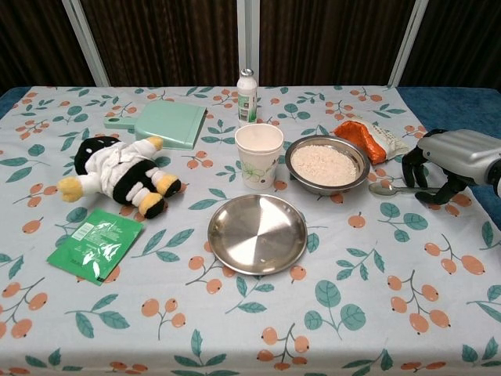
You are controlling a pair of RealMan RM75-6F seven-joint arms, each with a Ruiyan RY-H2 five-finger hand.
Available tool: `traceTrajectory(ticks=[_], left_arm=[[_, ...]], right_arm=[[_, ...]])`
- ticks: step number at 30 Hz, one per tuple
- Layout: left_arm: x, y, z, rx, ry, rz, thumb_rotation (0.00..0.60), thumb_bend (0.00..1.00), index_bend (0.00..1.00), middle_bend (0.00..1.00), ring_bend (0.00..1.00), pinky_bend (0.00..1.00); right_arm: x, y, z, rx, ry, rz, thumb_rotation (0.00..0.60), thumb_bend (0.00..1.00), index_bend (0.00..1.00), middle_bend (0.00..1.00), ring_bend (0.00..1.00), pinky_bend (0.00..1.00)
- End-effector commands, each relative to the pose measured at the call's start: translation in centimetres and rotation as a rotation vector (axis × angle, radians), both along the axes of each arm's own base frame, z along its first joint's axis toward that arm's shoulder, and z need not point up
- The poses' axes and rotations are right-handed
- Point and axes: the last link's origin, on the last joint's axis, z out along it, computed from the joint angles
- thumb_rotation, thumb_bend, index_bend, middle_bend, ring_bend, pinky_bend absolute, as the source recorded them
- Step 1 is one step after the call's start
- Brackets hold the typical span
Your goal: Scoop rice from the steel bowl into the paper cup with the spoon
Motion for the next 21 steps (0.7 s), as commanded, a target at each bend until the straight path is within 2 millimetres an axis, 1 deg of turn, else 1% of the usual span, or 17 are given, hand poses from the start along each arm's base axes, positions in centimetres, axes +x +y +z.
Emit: traceTrajectory(ticks=[1, 7, 9, 11, 13, 16, 19, 21], left_arm=[[0.0, -0.1, 0.0, 0.001, 0.0, 0.001, 0.6, 0.07, 0.18, 0.12, 0.06, 0.04], [-0.1, -0.2, 0.0, 0.006, -0.002, 0.004, 0.6, 0.07, 0.18, 0.12, 0.06, 0.04], [-0.1, -0.3, 0.1, 0.008, -0.003, 0.004, 0.6, 0.07, 0.18, 0.12, 0.06, 0.04], [-0.1, -0.4, 0.1, 0.011, -0.002, 0.001, 0.6, 0.07, 0.18, 0.12, 0.06, 0.04], [-0.1, -0.4, 0.2, 0.014, -0.002, 0.0, 0.6, 0.07, 0.18, 0.12, 0.06, 0.04], [0.0, -0.3, 0.4, 0.02, -0.001, -0.005, 0.6, 0.07, 0.18, 0.12, 0.06, 0.04], [0.0, -0.3, 0.5, 0.027, 0.0, -0.012, 0.6, 0.07, 0.18, 0.12, 0.06, 0.04], [0.0, -0.3, 0.5, 0.031, -0.001, -0.016, 0.6, 0.07, 0.18, 0.12, 0.06, 0.04]], right_arm=[[0.1, 0.0, -0.1, 0.002, 0.002, 0.002, 0.6, 0.29, 0.54, 0.53, 0.19, 0.07], [0.0, 0.0, 0.0, 0.007, 0.002, -0.001, 0.6, 0.33, 0.58, 0.56, 0.21, 0.07], [0.1, 0.0, 0.3, 0.002, -0.002, 0.004, 0.6, 0.33, 0.59, 0.57, 0.22, 0.07], [0.1, 0.1, 1.1, -0.004, -0.002, 0.016, 0.6, 0.33, 0.6, 0.58, 0.23, 0.07], [0.1, 0.1, 2.1, -0.008, 0.012, 0.034, 0.6, 0.33, 0.61, 0.59, 0.24, 0.07], [0.4, 0.1, 4.4, -0.015, 0.047, 0.072, 0.6, 0.34, 0.62, 0.6, 0.24, 0.07], [1.8, -0.4, 6.9, -0.027, 0.062, 0.112, 0.6, 0.33, 0.62, 0.6, 0.24, 0.07], [3.1, -0.8, 7.8, -0.024, 0.067, 0.136, 0.6, 0.33, 0.62, 0.6, 0.24, 0.07]])
